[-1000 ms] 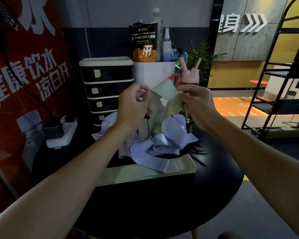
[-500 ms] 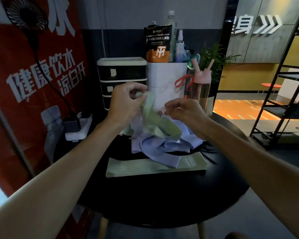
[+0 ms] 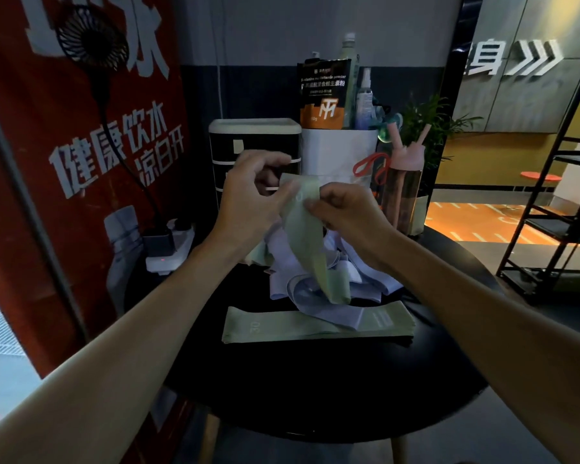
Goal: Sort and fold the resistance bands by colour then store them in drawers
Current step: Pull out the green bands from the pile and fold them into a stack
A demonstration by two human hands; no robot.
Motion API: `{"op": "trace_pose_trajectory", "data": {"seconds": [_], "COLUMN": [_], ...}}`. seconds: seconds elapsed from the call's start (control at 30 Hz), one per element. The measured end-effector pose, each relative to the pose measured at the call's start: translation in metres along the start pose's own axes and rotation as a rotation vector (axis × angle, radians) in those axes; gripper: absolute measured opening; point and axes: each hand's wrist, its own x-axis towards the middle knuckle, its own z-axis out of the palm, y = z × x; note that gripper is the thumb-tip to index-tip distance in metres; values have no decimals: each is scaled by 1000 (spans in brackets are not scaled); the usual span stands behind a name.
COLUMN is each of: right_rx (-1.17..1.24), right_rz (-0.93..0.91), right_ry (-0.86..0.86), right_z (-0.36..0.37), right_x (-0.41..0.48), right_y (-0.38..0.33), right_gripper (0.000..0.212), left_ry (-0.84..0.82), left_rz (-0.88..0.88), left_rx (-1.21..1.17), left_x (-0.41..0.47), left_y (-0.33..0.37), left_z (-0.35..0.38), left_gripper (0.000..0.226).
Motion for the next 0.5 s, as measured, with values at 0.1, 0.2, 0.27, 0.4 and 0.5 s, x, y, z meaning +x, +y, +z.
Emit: {"op": "trace_pose_trajectory", "data": {"seconds": [0.1, 0.2, 0.27, 0.4, 0.5], "right_rx": [21, 73, 93, 18, -252], "right_rz": [-32, -42, -32, 69, 137], "right_ry": [8, -15, -24, -94, -135], "right_z": [0, 2, 4, 2, -6], "right_x": [3, 5, 3, -5, -11], "right_y": [-9, -13, -11, 9, 42], "right_gripper": [13, 9, 8, 11, 14], "left_ry": [-83, -91, -19, 96, 164], "left_rz": [-201, -299, -290, -209, -144], "left_rx": [-32, -246, -274, -199, -169], "left_x": [-1, -5, -4, -3, -3], "left_y": [3, 5, 6, 1, -6], "left_z": [-3, -5, -9, -16, -27], "left_gripper": [30, 24, 21, 23, 26]}}
